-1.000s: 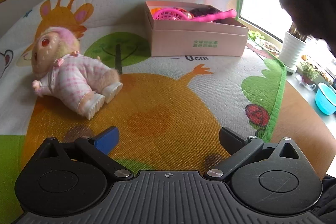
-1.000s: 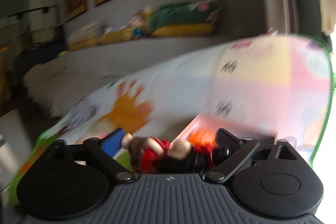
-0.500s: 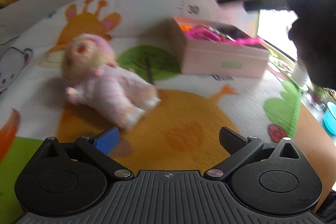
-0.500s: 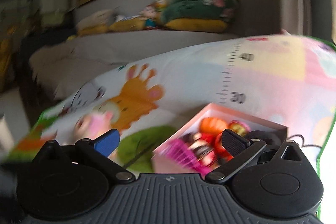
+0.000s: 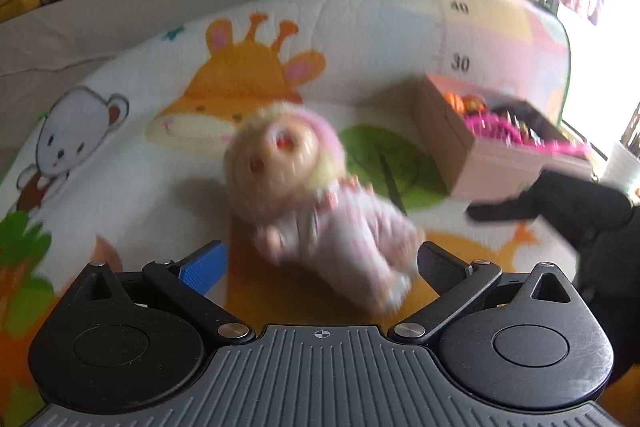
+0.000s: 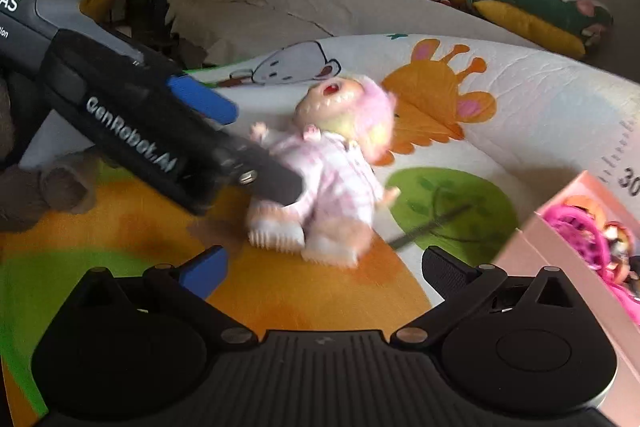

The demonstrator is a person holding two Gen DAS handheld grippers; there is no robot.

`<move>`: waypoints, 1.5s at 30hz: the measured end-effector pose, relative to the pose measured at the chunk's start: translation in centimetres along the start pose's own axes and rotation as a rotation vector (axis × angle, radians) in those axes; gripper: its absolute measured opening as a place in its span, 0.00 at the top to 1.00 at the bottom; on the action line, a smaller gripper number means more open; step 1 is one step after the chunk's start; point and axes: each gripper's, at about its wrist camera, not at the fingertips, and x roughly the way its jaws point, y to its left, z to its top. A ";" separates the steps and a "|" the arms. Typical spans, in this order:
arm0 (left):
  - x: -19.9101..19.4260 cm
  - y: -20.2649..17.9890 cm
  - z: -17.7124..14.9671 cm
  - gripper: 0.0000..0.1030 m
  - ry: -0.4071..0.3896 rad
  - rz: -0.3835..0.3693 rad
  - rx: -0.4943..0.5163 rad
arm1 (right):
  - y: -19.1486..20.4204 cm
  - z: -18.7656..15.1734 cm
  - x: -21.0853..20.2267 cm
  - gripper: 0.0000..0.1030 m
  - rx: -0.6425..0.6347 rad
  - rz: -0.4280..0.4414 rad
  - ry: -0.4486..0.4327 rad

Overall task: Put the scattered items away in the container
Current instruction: 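Grasp the pink plush doll with the left tool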

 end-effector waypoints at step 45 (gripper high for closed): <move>-1.3 -1.0 0.0 0.00 0.052 -0.130 0.022 | -1.7 -2.3 -1.5 0.26 0.133 -0.065 0.101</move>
